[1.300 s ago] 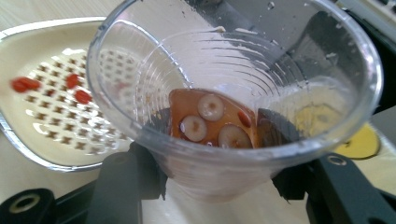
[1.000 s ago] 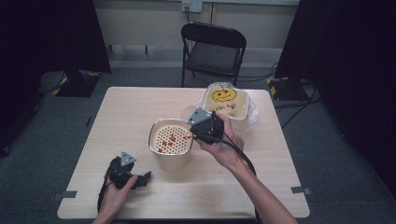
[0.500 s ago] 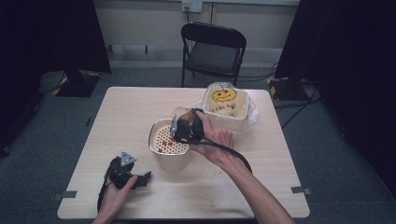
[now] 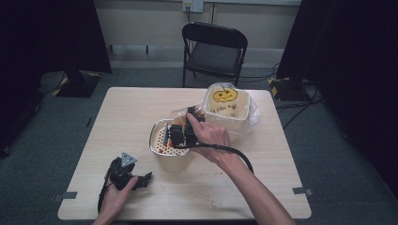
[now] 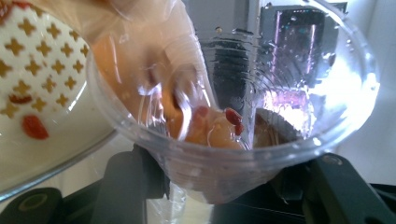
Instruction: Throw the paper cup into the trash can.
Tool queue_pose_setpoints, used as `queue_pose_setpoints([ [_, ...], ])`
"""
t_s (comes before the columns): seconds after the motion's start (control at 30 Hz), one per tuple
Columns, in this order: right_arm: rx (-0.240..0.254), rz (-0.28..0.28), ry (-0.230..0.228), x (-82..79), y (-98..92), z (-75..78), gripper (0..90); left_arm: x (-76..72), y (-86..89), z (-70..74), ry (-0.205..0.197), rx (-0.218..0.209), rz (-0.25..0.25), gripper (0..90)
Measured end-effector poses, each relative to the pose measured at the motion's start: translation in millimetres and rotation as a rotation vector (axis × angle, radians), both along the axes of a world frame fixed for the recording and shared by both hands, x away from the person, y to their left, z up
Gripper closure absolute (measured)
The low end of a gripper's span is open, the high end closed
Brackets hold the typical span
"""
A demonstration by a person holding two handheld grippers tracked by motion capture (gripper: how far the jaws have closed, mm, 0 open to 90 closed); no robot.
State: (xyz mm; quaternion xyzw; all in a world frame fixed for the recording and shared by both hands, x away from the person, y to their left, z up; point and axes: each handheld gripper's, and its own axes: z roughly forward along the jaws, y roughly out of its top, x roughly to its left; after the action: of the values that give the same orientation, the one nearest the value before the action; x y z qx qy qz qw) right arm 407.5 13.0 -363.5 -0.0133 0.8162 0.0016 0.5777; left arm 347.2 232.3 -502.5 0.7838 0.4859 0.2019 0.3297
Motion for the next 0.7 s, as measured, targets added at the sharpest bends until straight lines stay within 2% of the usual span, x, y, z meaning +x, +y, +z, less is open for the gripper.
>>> queue_pose_setpoints([
  [0.03, -0.040, 0.004, -0.021, 0.3, 0.1, -1.4, 50.4, 0.0, 0.0, 0.0, 0.000, 0.000, 0.000, 0.4],
  [0.07, -0.040, 0.004, -0.021, 0.3, 0.1, -1.4, 50.4, 0.0, 0.0, 0.0, 0.000, 0.000, 0.000, 0.4],
  [0.1, -0.073, 0.015, -0.046, 0.3, 0.0, -2.0, 50.5, 0.0, 0.0, 0.0, 0.000, 0.000, 0.000, 0.3],
  [0.13, -0.073, 0.015, -0.046, 0.3, 0.0, -2.0, 50.5, 0.0, 0.0, 0.0, 0.000, 0.000, 0.000, 0.4],
  [0.17, -0.122, 0.023, -0.079, -0.8, 0.3, -1.7, 50.5, 0.0, 0.0, 0.0, 0.000, 0.000, 0.000, 0.4],
  [0.2, -0.122, 0.023, -0.079, -0.8, 0.3, -1.7, 50.5, 0.0, 0.0, 0.0, 0.000, 0.000, 0.000, 0.3],
  [0.23, -0.157, 0.023, -0.108, -1.5, 0.4, 0.2, 50.5, 0.0, 0.0, 0.0, 0.000, 0.000, 0.000, 0.3],
  [0.37, -0.185, 0.026, -0.118, -1.5, 0.2, 2.1, 50.6, 0.1, 0.5, 0.2, 0.002, 0.007, -0.005, 0.4],
  [0.4, -0.210, 0.031, -0.131, -1.1, 0.2, 3.6, 50.6, 0.1, 0.5, 0.2, 0.002, 0.007, -0.005, 0.4],
  [0.43, -0.210, 0.027, -0.138, -0.9, -0.3, 4.0, 50.7, 0.1, 0.5, 0.2, 0.002, 0.007, -0.005, 0.4],
  [0.5, -0.257, 0.031, -0.182, -0.4, -0.8, 5.4, 50.9, 0.0, 0.0, 0.0, 0.000, 0.000, 0.000, 0.3],
  [0.6, -0.289, 0.038, -0.193, 0.4, -1.8, 6.8, 51.1, 0.0, 0.0, 0.0, 0.000, -0.001, 0.000, 0.4],
  [0.7, -0.337, 0.049, -0.229, -0.3, -3.0, 5.7, 51.3, 0.0, 0.0, 0.0, 0.000, -0.001, 0.000, 0.4],
])
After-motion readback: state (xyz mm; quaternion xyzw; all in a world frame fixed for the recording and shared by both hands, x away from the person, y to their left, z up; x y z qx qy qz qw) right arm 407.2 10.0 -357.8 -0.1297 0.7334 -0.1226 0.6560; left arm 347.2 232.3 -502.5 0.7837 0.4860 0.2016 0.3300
